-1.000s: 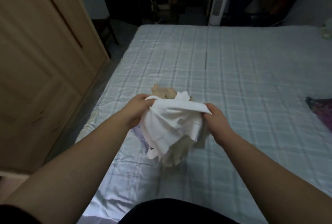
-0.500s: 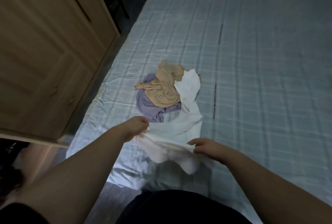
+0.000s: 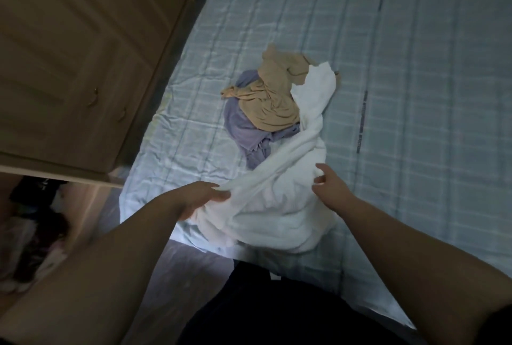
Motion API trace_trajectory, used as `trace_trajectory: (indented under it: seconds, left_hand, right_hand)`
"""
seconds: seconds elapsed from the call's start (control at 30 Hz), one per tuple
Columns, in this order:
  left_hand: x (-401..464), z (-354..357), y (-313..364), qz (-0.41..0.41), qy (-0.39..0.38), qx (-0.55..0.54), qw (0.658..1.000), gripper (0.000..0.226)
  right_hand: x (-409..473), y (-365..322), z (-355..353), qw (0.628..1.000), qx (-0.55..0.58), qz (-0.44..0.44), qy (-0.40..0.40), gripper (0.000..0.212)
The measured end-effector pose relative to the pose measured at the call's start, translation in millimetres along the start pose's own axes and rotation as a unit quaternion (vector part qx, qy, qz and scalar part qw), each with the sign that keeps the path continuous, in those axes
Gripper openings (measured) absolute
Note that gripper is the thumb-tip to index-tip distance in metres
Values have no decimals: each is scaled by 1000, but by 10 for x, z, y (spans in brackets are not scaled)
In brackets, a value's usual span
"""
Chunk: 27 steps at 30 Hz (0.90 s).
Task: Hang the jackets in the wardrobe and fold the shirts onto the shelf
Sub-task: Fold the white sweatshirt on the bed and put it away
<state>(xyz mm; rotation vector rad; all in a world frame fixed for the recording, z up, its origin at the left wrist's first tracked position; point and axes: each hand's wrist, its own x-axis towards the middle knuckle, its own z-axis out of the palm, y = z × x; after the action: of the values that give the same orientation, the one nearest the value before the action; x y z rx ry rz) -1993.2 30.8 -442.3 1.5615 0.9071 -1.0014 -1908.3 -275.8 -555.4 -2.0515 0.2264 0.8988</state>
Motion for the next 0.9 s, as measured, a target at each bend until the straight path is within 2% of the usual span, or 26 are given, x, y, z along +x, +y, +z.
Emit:
trace_trajectory:
  seconds: [0.07, 0.17, 0.27, 0.33, 0.43, 0.5, 0.53, 0.57, 0.63, 0.7, 0.77, 0.83, 0.87, 0.9]
  left_hand:
    - [-16, -117, -80, 37, 15, -5, 999, 30]
    - [-82, -325, -214, 63, 3, 56, 996, 27]
    - [-196, -405, -250, 80, 16, 82, 993, 18]
    - [-178, -455, -306, 78, 15, 88, 993, 21]
    - [-121, -522, -373, 54, -13, 136, 989, 26]
    - [-98, -552, -369, 47, -23, 187, 981, 20]
    - [-75, -580, -363, 42, -17, 206, 977, 21]
    - [-38, -617, -365, 41, -6, 216, 975, 27]
    - [36, -682, -349, 70, 12, 187, 980, 52]
    - [84, -674, -267, 125, 25, 124, 984, 81]
    - [160, -590, -114, 156, 25, 107, 982, 105]
    - [223, -448, 57, 179, 50, 113, 976, 118]
    - [227, -368, 143, 198, 85, 90, 972, 106]
    - [246, -308, 201, 225, 128, 52, 965, 78]
  right_hand:
    - [71, -167, 91, 999, -7, -35, 10, 73]
    - [161, -450, 275, 998, 5, -62, 0, 74]
    - [180, -717, 580, 991, 37, -67, -110, 69]
    - [179, -828, 838, 983, -11, -75, -166, 65]
    - [150, -932, 1185, 979, -58, -110, -159, 54]
    - [140, -1001, 1367, 979, -82, -148, -111, 30]
    - [163, -1033, 1412, 975, -99, -175, -90, 30]
    - [147, -1092, 1414, 966, -106, -206, -112, 44]
    - [67, -1235, 1460, 963, -86, -215, -135, 65]
    - [-97, -1363, 1439, 959, -24, -234, -161, 72]
    - [-254, -1513, 1425, 945, 33, -266, -186, 76]
    - [-363, -1660, 1380, 932, 31, -300, -200, 72]
    - [-404, -1723, 1319, 926, 10, -332, -182, 65]
    - [-412, -1757, 1257, 921, -19, -361, -144, 58]
